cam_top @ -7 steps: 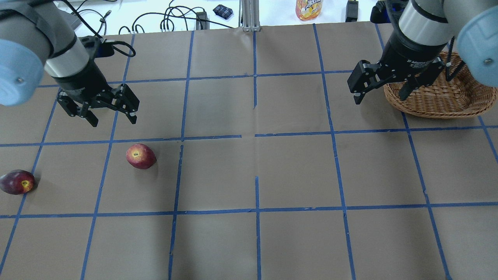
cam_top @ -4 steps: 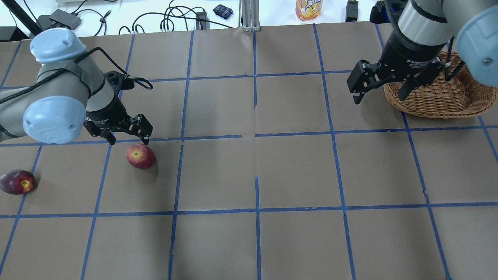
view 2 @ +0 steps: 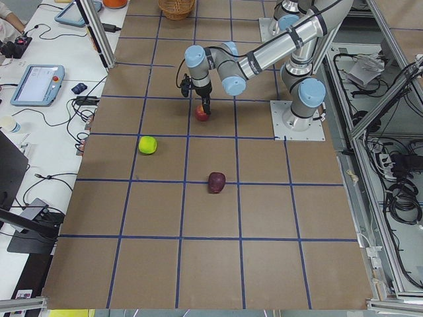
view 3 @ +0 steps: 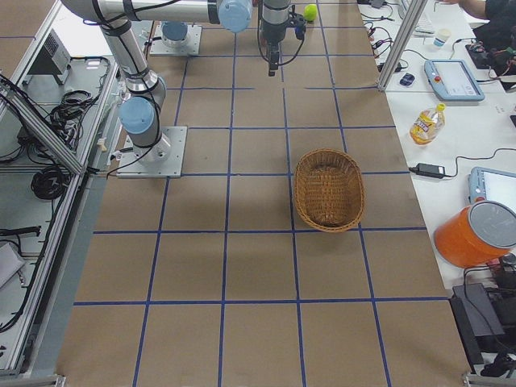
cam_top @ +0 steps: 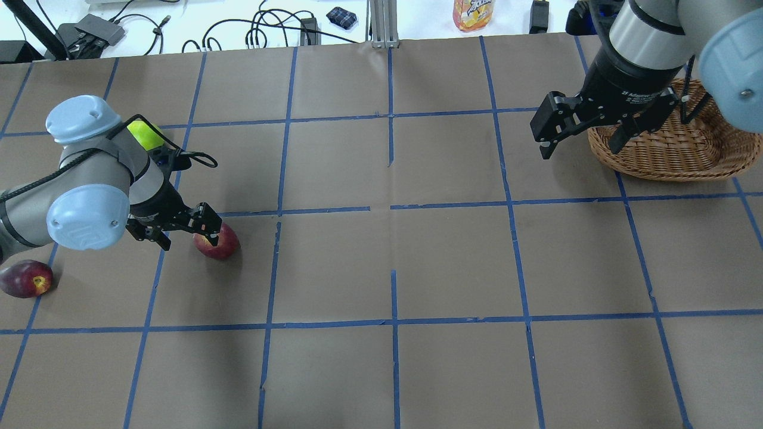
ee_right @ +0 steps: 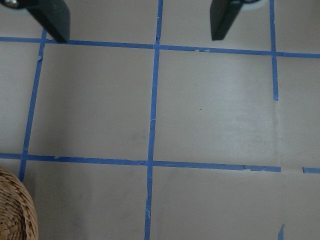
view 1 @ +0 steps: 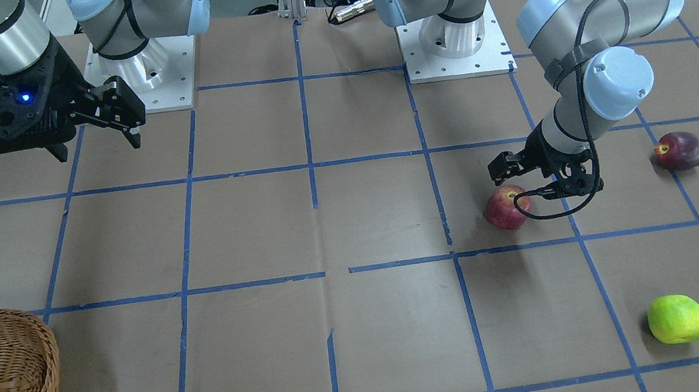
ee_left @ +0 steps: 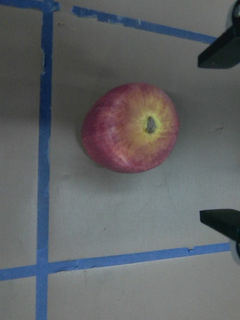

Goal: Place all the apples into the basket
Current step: 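Lower the left gripper onto the red apple and close it, then carry the red apple with the left gripper to the table center and release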

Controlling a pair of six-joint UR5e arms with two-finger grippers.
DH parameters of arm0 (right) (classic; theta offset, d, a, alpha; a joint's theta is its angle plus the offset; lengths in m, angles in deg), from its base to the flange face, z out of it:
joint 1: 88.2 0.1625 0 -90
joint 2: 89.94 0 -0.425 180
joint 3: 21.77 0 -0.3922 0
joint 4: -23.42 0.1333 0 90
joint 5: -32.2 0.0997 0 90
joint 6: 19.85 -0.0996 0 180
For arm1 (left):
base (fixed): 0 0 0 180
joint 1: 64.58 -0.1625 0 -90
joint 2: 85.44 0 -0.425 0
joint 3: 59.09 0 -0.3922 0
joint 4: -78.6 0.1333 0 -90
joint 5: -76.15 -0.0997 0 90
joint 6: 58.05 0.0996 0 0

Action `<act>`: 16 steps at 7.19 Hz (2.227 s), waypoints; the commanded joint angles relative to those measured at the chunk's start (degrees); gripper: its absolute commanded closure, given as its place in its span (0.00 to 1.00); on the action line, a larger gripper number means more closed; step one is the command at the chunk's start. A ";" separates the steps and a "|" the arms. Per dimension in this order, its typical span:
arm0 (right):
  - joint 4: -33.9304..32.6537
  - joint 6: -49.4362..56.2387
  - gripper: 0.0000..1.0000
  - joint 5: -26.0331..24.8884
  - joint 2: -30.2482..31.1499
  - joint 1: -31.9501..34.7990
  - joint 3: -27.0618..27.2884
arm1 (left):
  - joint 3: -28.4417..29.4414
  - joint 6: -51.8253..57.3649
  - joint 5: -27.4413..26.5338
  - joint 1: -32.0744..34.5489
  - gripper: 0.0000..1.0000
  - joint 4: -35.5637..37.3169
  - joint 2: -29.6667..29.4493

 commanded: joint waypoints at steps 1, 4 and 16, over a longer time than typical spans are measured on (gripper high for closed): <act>-0.02 0.00 0.00 0.03 0.06 0.00 0.11 | -1.26 -0.31 1.65 0.13 0.00 3.32 -1.74; 0.15 0.00 0.00 -0.32 0.05 0.09 0.11 | -1.35 -0.59 4.90 0.22 0.00 8.58 -5.25; -4.83 0.61 0.00 -1.11 -3.44 -0.09 1.52 | 24.49 -42.57 12.28 29.56 1.00 10.08 -19.31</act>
